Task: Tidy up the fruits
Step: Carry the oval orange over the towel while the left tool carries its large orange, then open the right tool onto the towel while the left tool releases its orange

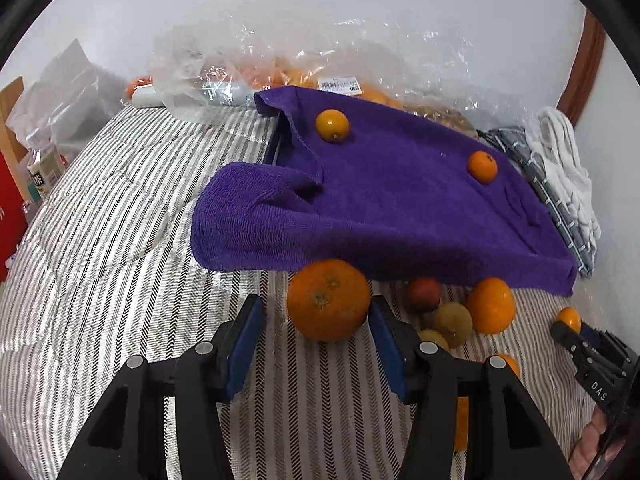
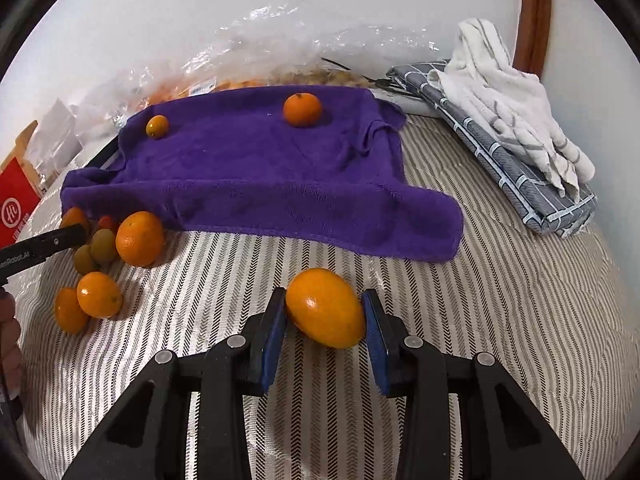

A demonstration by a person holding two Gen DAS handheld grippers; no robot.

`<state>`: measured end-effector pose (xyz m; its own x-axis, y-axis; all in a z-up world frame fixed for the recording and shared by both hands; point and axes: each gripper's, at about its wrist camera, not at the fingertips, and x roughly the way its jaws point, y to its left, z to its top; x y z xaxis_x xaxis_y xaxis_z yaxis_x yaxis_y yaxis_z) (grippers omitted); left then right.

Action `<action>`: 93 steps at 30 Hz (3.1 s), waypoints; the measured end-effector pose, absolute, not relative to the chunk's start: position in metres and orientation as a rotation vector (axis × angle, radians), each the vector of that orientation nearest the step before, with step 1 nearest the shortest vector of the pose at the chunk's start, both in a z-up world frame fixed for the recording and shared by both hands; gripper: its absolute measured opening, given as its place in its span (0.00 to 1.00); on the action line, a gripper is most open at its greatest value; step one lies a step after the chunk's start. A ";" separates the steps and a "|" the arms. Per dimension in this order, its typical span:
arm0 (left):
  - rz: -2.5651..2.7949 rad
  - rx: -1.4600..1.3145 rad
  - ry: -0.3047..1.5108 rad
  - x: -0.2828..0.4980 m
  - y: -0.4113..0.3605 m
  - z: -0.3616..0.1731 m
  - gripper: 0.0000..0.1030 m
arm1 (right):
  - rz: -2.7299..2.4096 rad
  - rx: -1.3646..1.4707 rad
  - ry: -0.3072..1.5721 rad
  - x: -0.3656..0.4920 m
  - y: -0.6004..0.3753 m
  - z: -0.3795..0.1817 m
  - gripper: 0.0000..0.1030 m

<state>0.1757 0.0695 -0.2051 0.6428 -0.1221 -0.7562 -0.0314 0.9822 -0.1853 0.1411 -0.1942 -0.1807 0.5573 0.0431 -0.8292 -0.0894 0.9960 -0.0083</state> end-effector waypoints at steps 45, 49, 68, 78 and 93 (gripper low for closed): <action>-0.140 -0.362 0.638 0.138 0.098 -0.161 0.37 | 0.102 0.017 0.904 0.130 -0.214 -0.139 0.36; -0.134 -0.342 0.654 0.126 0.098 -0.145 0.37 | 0.102 -0.003 0.864 0.142 -0.211 -0.115 0.36; -0.084 -0.320 0.583 0.203 0.067 -0.088 0.37 | 0.173 0.014 0.739 0.247 -0.187 -0.067 0.36; -0.040 -0.302 0.623 0.259 0.064 -0.134 0.37 | 0.190 0.079 0.824 0.278 -0.204 -0.127 0.36; -0.083 -0.210 0.729 0.277 0.043 -0.166 0.37 | 0.201 -0.036 0.904 0.288 -0.173 -0.178 0.36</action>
